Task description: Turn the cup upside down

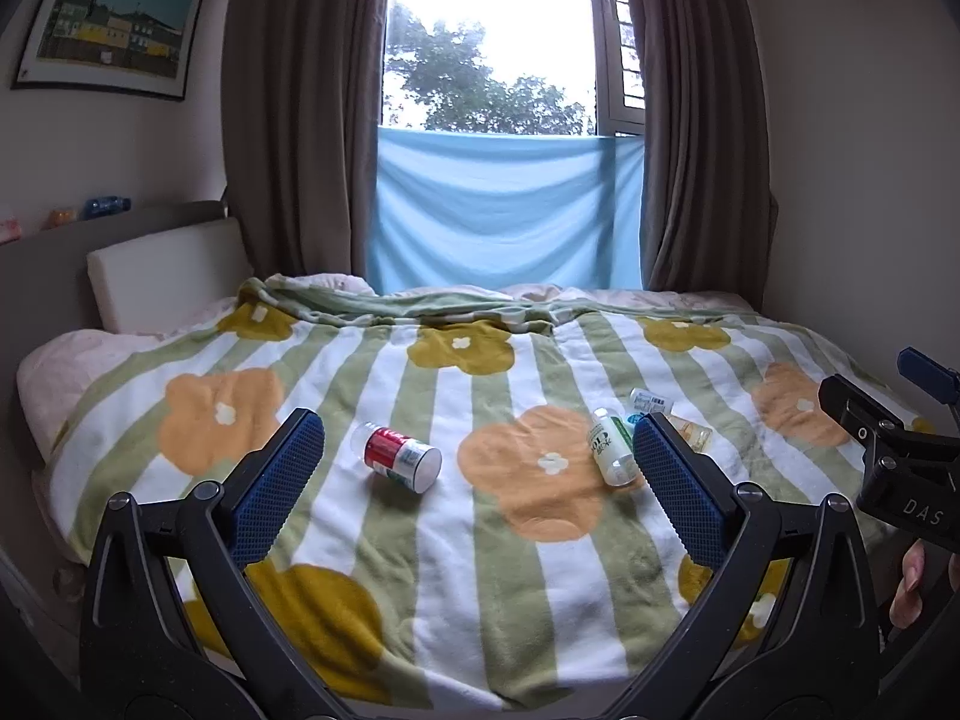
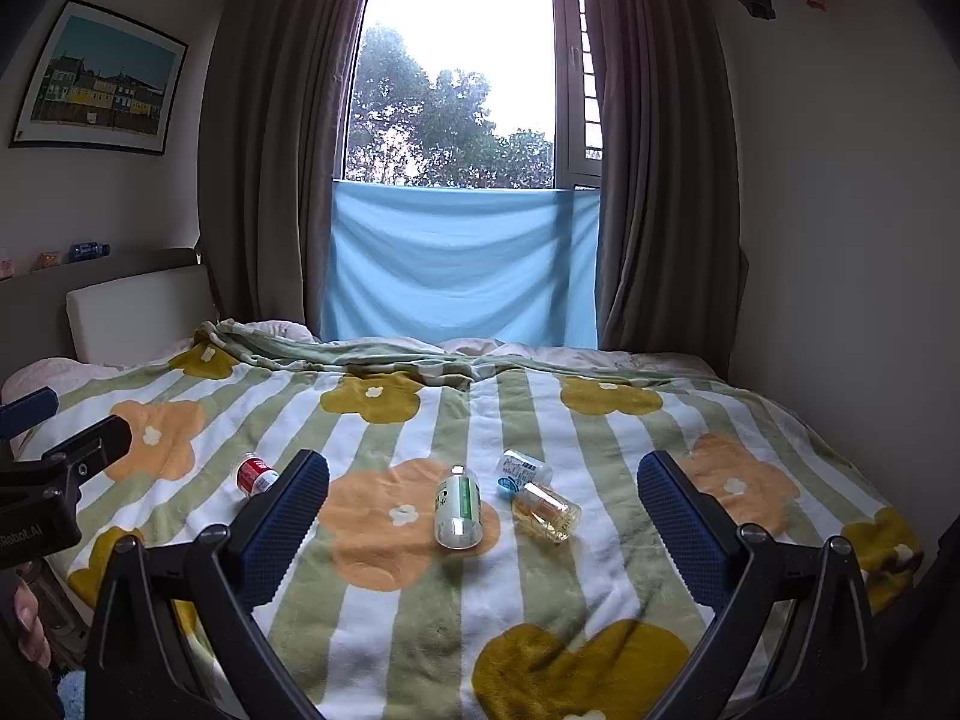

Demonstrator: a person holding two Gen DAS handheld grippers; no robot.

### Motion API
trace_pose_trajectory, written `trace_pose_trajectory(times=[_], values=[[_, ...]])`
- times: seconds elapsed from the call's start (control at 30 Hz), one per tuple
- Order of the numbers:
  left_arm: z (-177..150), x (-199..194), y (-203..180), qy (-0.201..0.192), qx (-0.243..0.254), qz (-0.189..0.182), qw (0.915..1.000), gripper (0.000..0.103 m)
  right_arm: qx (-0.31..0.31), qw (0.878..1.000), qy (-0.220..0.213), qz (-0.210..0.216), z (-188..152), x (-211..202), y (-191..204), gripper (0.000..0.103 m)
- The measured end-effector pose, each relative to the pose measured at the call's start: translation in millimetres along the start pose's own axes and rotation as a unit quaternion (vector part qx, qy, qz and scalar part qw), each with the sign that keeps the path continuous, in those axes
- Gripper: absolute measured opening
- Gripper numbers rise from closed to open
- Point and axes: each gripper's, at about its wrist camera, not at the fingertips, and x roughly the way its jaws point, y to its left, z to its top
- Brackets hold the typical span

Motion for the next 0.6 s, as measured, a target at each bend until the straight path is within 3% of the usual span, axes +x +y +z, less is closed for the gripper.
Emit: trace_pose_trajectory(times=[0.6], values=[[0.7,3.2,5.0,0.013,-0.013,-0.003,0.9998,0.103,0.008,1.000,-0.003,0.020,-5.7,1.0,-1.2,0.103]])
